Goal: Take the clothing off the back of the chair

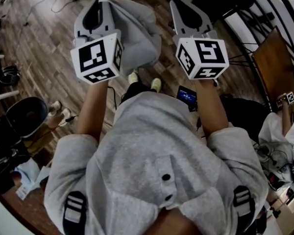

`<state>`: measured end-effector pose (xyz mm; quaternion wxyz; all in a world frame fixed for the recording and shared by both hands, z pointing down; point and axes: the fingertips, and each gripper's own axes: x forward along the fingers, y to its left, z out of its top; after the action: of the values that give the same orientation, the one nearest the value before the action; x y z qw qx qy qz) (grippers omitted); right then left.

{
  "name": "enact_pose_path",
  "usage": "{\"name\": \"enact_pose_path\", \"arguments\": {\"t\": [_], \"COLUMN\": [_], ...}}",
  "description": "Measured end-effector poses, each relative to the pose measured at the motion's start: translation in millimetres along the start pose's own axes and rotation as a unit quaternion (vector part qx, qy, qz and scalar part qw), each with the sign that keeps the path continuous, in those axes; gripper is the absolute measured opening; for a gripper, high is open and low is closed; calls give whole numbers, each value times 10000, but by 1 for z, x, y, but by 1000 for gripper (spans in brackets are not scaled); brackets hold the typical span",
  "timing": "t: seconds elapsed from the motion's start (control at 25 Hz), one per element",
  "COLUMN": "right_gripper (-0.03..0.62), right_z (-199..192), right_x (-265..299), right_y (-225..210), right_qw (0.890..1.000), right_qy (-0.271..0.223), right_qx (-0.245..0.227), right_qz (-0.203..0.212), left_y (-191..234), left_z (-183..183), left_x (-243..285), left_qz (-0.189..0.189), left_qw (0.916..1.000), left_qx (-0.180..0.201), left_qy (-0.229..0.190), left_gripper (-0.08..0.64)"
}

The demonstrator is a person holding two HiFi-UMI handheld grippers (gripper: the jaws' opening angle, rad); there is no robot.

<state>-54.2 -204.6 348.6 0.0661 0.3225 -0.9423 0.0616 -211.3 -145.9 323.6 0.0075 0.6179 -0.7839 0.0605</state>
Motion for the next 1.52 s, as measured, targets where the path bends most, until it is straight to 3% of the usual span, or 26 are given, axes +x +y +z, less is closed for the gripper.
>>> {"name": "enact_pose_path", "arguments": {"t": [0.72, 1.08, 1.52], "right_gripper": [32, 31, 31], "right_z": [13, 12, 21], "right_x": [28, 57, 41], "right_y": [4, 12, 8], "right_qw": [9986, 9979, 9981], "right_qy": [42, 196, 111], "right_qx": [-109, -168, -176], "right_qz": [-523, -594, -582], "left_y": [-14, 13, -8], "left_z": [12, 4, 18], "left_x": [26, 51, 40], "left_qz": [-965, -1068, -1131], "left_qw": [9953, 9942, 9934], "left_qx": [29, -154, -103], "left_qy": [-102, -32, -138], "left_gripper": [12, 12, 12]}}
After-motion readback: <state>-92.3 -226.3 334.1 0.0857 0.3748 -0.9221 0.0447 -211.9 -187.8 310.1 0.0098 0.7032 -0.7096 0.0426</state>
